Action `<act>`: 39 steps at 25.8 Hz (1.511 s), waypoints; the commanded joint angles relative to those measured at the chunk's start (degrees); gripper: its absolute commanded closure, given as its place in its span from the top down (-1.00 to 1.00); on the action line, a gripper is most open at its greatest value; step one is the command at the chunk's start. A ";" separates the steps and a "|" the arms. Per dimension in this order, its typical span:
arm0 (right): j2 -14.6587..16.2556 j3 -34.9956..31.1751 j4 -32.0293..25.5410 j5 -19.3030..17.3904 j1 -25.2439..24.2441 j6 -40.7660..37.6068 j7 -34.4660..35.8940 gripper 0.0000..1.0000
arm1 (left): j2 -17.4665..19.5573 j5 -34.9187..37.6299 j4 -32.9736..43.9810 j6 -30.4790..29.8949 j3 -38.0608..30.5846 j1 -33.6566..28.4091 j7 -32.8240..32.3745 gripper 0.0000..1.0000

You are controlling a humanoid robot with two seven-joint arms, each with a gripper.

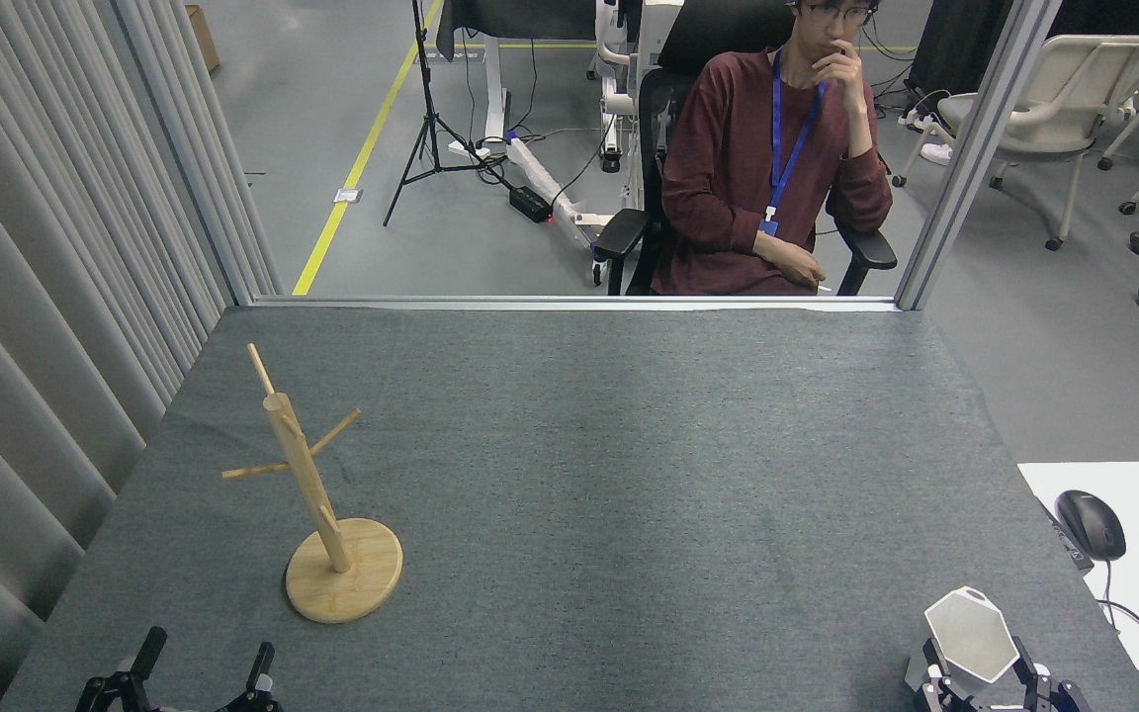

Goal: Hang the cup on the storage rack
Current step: 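Grasp the white hexagonal cup with the right gripper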

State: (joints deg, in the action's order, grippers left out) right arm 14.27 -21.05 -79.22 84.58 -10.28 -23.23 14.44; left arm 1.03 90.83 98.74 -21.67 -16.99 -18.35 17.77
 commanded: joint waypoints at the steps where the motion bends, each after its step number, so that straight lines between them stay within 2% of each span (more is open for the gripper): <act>1: 0.23 -0.57 -2.08 -0.82 0.18 -0.59 0.77 0.11 | -0.24 0.23 0.05 -0.65 1.53 0.16 0.08 1.00; 3: 1.81 -1.19 -4.80 -1.96 0.18 -0.68 1.03 0.10 | -0.42 0.32 0.05 -1.00 4.95 1.39 0.08 1.00; 5: 2.87 -1.19 -7.44 -4.86 0.35 -1.03 0.94 0.10 | 0.02 0.49 -0.30 -1.88 9.96 4.46 0.16 1.00; 6: 2.78 -1.10 -8.49 -6.09 0.70 -1.38 0.94 0.10 | 0.11 0.75 -0.39 -2.94 12.77 5.61 0.16 1.00; 9: 1.46 -0.57 -11.92 -6.18 1.58 -2.17 0.85 0.10 | -0.07 5.50 -0.22 -5.84 18.49 6.75 0.16 1.00; 12: -3.20 0.13 -14.38 -6.18 3.43 -2.52 0.85 0.10 | -0.24 8.05 -0.22 -8.65 22.44 6.49 0.25 1.00; 14: -6.18 1.01 -16.58 -6.18 3.96 -3.05 0.77 0.10 | -0.33 8.75 -0.48 -9.00 25.70 6.57 0.25 1.00; 16: -8.56 3.91 -17.90 -5.48 3.96 -2.87 0.68 0.10 | -0.77 12.70 -2.15 -8.65 29.03 7.71 0.16 1.00; 20: -13.65 10.59 -18.43 1.46 3.69 -2.35 0.68 0.09 | -5.16 21.41 -6.90 -7.95 30.71 11.85 -0.10 1.00; 22: -16.82 12.88 -19.04 4.10 3.08 -2.35 0.68 0.09 | -5.60 22.02 -7.16 -7.95 30.79 12.81 -0.45 1.00; 23: -17.43 14.46 -19.30 4.72 2.38 -2.35 0.68 0.09 | -5.69 22.02 -7.16 -7.95 30.79 12.90 -0.45 1.00; 29: -17.26 24.30 -19.75 5.24 1.06 -0.06 0.68 0.10 | -5.60 22.02 -6.90 -7.86 30.71 12.90 -0.36 1.00; 35: -16.64 31.77 -19.83 8.58 -0.61 0.73 0.68 0.11 | -5.60 21.94 -6.72 -7.68 30.71 12.90 -0.01 1.00; 39: -16.47 33.62 -19.75 8.76 -1.23 1.96 0.77 0.11 | -5.52 21.76 -6.72 -7.77 30.71 12.90 0.08 1.00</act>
State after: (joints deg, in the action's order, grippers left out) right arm -2.38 10.98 -99.04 93.02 -11.06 -21.94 14.88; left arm -4.53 112.69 92.00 -29.44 13.71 -5.45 17.71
